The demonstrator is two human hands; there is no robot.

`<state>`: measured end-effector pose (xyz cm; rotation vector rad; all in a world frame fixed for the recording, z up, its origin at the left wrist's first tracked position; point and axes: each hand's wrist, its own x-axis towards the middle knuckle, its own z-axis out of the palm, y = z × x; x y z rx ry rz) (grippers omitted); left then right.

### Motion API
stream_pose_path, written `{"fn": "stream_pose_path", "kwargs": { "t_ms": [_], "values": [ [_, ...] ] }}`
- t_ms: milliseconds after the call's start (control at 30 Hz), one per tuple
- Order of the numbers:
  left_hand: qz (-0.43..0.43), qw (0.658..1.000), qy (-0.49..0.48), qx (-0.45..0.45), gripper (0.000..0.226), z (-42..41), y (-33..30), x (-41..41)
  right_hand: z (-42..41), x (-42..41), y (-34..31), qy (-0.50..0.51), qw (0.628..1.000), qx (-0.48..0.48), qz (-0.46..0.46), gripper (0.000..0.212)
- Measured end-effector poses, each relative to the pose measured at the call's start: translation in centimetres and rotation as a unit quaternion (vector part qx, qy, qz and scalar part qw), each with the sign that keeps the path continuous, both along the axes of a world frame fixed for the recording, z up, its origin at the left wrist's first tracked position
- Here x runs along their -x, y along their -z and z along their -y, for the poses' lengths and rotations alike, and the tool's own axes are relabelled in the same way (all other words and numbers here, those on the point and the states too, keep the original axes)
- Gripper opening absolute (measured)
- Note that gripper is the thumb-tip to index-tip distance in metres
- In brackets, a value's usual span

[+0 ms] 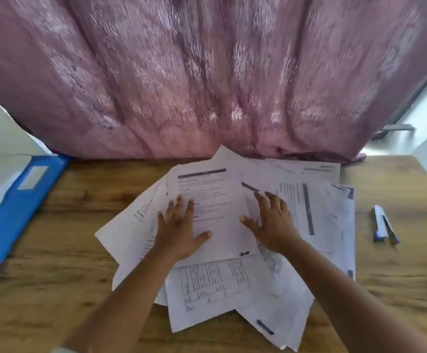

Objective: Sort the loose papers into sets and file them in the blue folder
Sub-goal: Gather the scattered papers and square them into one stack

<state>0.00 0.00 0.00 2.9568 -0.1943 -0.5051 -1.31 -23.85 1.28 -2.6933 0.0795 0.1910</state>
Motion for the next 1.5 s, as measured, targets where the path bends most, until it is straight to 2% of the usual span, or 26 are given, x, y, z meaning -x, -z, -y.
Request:
{"fn": "stream_pose_path", "kwargs": {
  "t_ms": [100, 267, 467, 700, 833, 967, 1033, 1167, 1233, 1333, 1433, 1500],
  "values": [
    [0.012, 0.999, -0.041, 0.026, 0.094, -0.8, 2.2, 1.5, -0.7, -0.4, 2.3, -0.004, 1.0, 0.0, 0.022, 0.088],
    [0.105, 0.991, -0.037, 0.076, 0.088, -1.5, 2.6, 2.1, -0.6, -1.9, 3.6, -0.009, 0.997, -0.067, 0.047, 0.078],
    [0.208, 0.973, -0.032, 0.098, 0.08, -3.0, 4.0, 4.7, 0.3, -2.5, 4.3, -0.035, 0.995, -0.035, 0.09, 0.074],
    [0.221, 0.969, -0.022, 0.107, 0.077, -3.2, 3.7, 6.4, 0.2, -2.3, 4.3, -0.025, 0.993, -0.026, 0.113, 0.058],
    [0.196, 0.97, -0.023, 0.145, 0.071, -4.0, 3.8, 5.8, -0.3, -1.5, 3.1, 0.03, 0.989, -0.118, 0.084, 0.046],
    [0.189, 0.958, -0.045, 0.209, 0.076, -5.1, 3.4, 4.4, 0.3, 0.1, 1.2, 0.118, 0.954, -0.258, 0.102, 0.027],
    [0.193, 0.942, -0.081, 0.263, 0.075, -6.0, 2.9, 4.0, 0.3, 1.7, -0.1, 0.143, 0.927, -0.315, 0.142, 0.019],
    [0.204, 0.883, -0.155, 0.394, 0.061, -7.2, 2.0, 4.4, 0.2, 4.5, -0.8, 0.215, 0.876, -0.349, 0.256, 0.007],
    [0.193, 0.852, -0.195, 0.447, 0.058, -7.7, 2.3, 5.1, -0.4, 5.2, 0.0, 0.249, 0.828, -0.433, 0.256, 0.009],
    [0.19, 0.795, -0.223, 0.532, 0.052, -8.2, 3.1, 5.6, -2.1, 6.2, 0.8, 0.257, 0.755, -0.569, 0.2, 0.022],
    [0.178, 0.764, -0.238, 0.572, 0.043, -8.4, 2.8, 5.4, -2.6, 5.9, 1.4, 0.248, 0.744, -0.583, 0.21, 0.017],
    [0.183, 0.772, -0.251, 0.554, 0.038, -8.3, 2.2, 5.1, -2.3, 5.5, 1.7, 0.251, 0.785, -0.511, 0.244, 0.01]
  ]
}}
